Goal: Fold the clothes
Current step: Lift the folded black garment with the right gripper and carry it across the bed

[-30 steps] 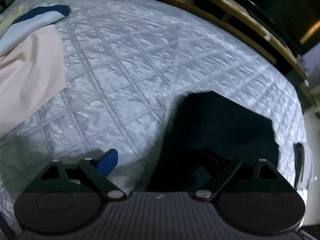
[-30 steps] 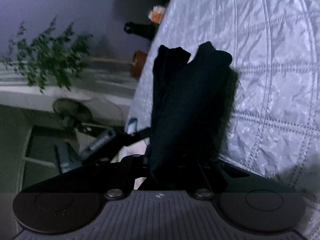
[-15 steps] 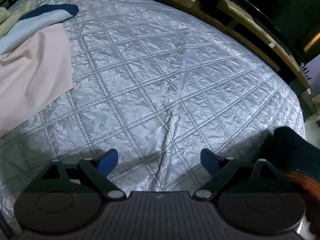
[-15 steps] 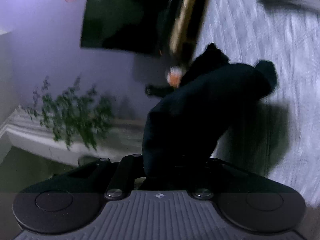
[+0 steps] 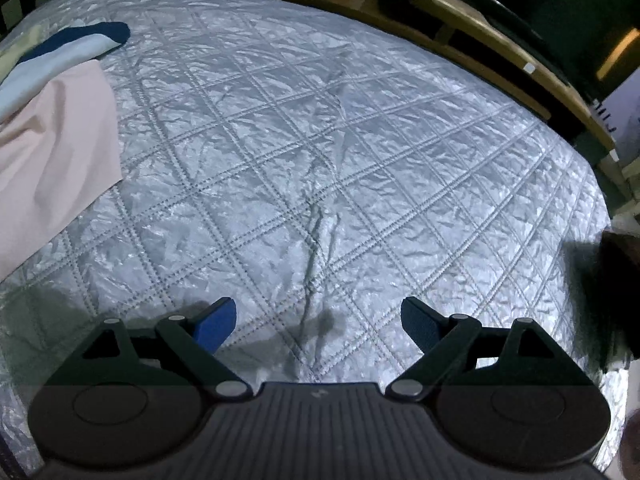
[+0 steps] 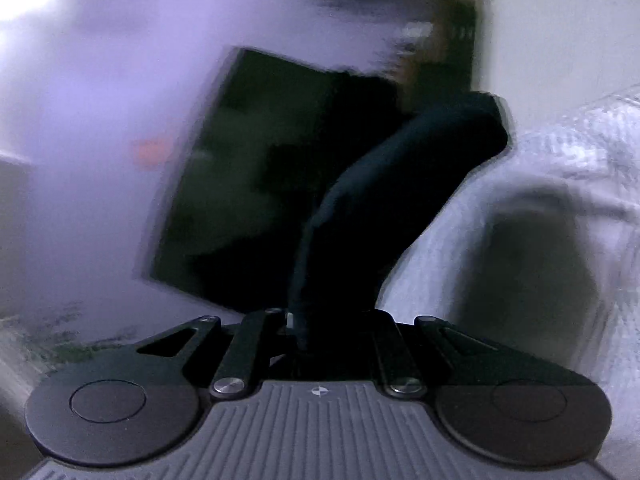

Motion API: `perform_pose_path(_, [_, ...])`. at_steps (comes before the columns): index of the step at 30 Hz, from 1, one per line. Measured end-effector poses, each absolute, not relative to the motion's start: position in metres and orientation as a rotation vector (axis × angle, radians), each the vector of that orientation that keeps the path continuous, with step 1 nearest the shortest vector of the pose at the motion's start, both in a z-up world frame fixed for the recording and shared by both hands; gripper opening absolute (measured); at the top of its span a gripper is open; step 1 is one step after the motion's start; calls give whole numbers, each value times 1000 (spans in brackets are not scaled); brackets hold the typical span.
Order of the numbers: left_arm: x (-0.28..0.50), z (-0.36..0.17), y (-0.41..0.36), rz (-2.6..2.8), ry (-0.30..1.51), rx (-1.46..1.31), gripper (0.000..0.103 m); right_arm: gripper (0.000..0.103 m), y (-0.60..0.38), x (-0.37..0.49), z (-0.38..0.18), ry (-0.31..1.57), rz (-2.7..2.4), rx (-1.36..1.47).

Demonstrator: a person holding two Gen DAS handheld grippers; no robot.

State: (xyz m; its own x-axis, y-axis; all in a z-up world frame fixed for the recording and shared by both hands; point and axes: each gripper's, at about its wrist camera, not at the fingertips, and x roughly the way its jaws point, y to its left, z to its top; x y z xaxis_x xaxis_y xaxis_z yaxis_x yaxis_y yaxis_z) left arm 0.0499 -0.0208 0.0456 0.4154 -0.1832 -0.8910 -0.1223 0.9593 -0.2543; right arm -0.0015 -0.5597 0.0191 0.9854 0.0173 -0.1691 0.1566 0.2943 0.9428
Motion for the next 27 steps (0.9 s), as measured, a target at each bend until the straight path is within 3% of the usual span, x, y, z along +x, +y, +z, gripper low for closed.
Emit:
perform_pose_path(3, [49, 45, -23, -53, 1149, -283, 88, 15, -561, 0, -38, 232, -266, 1405])
perform_pose_path(6, [49, 44, -29, -64, 1154, -277, 88, 22, -547, 1, -32, 255, -261, 1264])
perform_pose_path(8, [48, 44, -34, -79, 1153, -266, 88, 39, -543, 5, -24, 329, -281, 1205])
perform_pose_path(10, [46, 46, -39, -89, 1141, -235, 88, 47, -545, -2, -10, 385, -294, 1117])
perform_pose_path(12, [43, 48, -44, -93, 1127, -200, 88, 64, -554, -11, 9, 455, -335, 1002])
perform_pose_path(21, [31, 46, -59, -169, 1142, -138, 90, 69, -525, 15, 97, 480, -359, 236])
perform_pose_path(23, [26, 46, -66, -202, 1148, -106, 90, 85, -519, 55, 94, 593, -309, 120])
perform_pose_path(24, [23, 47, -70, -221, 1149, -88, 91, 81, -518, 74, 85, 711, -300, 116])
perform_pose_path(25, [18, 49, -72, -241, 1141, -66, 92, 69, -524, 80, 81, 758, -319, 148])
perform_pose_path(27, [7, 52, -77, -281, 1123, -21, 94, 67, -530, 78, 84, 786, -354, 210])
